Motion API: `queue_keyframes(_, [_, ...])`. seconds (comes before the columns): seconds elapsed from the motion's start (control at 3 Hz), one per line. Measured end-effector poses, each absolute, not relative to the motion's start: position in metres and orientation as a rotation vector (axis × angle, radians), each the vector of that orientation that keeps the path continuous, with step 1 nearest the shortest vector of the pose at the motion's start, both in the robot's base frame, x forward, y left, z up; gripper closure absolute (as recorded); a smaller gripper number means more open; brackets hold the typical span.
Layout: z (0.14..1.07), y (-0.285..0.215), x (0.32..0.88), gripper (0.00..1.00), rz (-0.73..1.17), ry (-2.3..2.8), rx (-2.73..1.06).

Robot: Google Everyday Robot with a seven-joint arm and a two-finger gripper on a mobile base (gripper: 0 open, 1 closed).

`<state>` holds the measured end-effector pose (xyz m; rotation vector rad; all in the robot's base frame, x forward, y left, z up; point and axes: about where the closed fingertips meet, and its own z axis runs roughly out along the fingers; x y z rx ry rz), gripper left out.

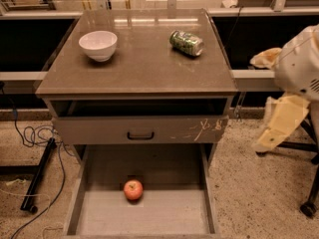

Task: Pick apple from middle drawer and place on counter

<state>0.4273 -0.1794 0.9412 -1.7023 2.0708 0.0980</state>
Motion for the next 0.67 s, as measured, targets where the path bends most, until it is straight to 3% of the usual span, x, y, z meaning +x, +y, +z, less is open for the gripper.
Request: queue_keyframes(0.67, [0.869,-0.11,0.411,0.0,0.31,1.898,-1.618])
